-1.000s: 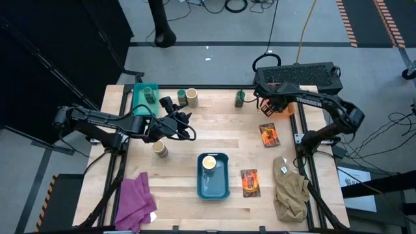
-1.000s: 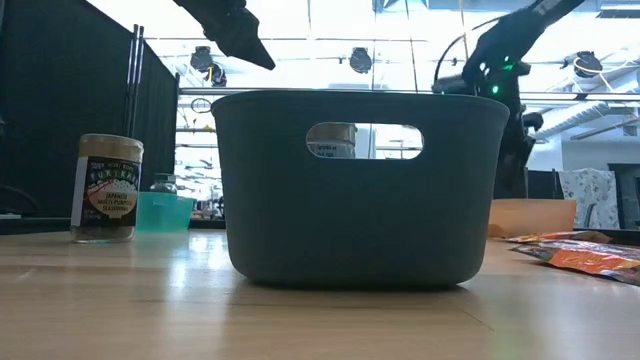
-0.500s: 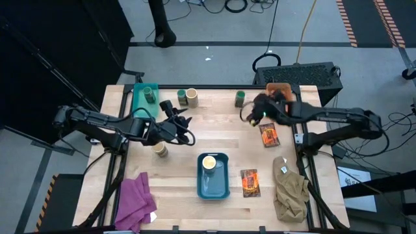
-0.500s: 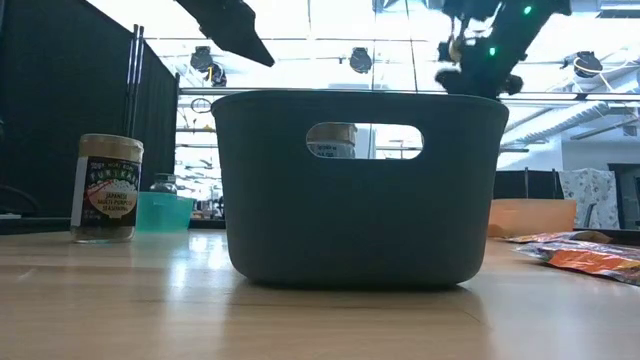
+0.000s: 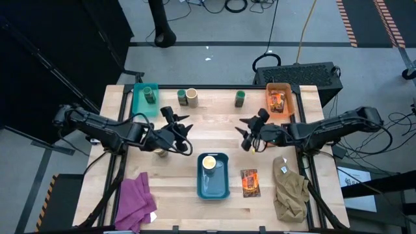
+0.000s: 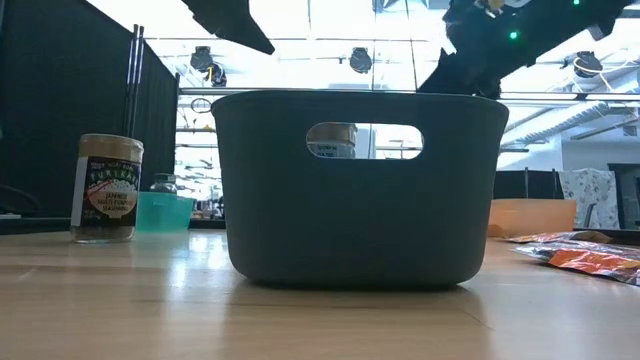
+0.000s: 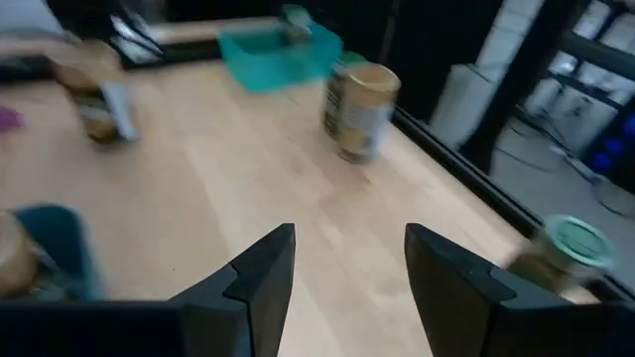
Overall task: Sort spices by type
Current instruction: Put the green seasoning bottle into the light blue bin
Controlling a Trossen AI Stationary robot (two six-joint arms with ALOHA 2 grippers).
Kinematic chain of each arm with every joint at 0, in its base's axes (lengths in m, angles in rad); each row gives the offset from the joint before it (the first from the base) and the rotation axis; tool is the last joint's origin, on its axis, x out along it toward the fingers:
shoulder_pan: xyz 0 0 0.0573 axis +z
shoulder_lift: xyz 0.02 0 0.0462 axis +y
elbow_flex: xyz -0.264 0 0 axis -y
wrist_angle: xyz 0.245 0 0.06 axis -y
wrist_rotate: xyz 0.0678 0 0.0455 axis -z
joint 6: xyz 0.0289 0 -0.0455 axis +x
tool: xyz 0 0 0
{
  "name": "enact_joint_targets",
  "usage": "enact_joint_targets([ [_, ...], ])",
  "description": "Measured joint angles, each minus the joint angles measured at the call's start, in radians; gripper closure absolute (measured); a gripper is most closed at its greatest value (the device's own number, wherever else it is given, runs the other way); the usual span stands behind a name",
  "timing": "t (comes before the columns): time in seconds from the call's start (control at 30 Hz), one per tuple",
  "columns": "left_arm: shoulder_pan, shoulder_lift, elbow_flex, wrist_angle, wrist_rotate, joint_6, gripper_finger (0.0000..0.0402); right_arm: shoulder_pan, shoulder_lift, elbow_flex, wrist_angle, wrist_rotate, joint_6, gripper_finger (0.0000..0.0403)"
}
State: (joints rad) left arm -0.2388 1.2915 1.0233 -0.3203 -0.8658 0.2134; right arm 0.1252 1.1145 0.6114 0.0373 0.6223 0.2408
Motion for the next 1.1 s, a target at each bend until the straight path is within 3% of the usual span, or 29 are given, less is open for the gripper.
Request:
enact_joint_targets([
  [0.27,-0.036,0.000,0.000,0.023,0.007,-0.007,0.0207,0.067,0.000,-0.083,0.255,-0.161,-0.060,0.0227],
  [0.47,-0.055,0.000,0.000,0.024,0.039,-0.026,0.0207,0.112,0.000,-0.137,0.497,-0.291,-0.197,0.0227],
  [0.8,-0.065,0.000,0.000,0.095,0.044,-0.021,0.0207,0.128,0.000,-0.118,0.771,-0.260,-0.414,0.0227],
  [1.1,-0.063,0.000,0.000,0.102,0.044,-0.016,0.0207,0.089,0.000,-0.036,0.612,-0.058,-0.353,0.0227],
])
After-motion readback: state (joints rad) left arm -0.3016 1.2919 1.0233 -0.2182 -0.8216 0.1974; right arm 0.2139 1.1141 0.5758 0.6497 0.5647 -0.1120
